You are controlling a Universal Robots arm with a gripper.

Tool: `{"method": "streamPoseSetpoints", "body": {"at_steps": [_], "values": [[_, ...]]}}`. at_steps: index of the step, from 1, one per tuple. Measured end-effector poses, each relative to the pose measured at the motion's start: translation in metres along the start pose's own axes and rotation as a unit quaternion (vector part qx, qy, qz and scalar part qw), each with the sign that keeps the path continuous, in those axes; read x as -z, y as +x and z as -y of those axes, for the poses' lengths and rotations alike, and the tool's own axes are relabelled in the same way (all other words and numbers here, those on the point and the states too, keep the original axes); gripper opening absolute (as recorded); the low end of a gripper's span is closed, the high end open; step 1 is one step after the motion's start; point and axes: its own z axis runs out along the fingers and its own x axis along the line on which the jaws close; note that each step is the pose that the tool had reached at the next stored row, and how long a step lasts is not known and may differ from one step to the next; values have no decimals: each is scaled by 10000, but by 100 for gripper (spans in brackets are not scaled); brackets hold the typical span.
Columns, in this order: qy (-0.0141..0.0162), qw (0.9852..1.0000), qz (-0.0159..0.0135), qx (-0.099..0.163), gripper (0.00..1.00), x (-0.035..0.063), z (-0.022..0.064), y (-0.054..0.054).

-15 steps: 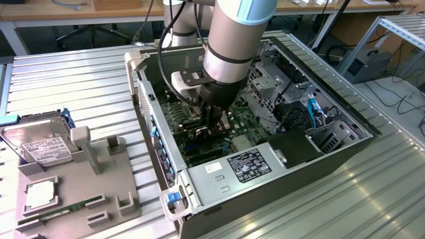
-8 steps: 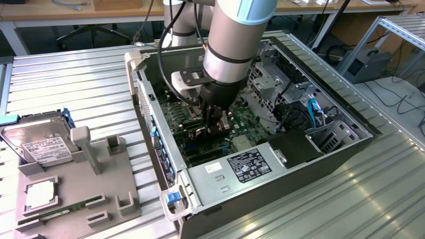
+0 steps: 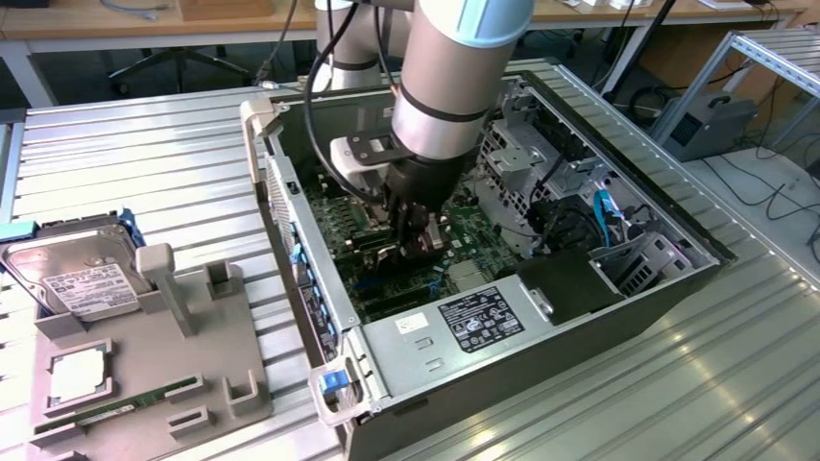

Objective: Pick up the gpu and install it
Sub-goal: 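Insert the gpu into the slot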

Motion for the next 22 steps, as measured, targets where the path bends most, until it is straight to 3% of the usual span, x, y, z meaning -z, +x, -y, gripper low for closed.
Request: {"method": "streamPoseSetpoints", "body": {"at_steps": [19, 20, 21, 22], "values": [[1, 10000, 8, -36, 27, -64, -41, -10], [7, 10000, 23, -37, 27, -76, -42, -13], [1, 10000, 7, -36, 33, -63, -41, -10], [2, 10000, 9, -36, 45, -64, -41, -10]]}}
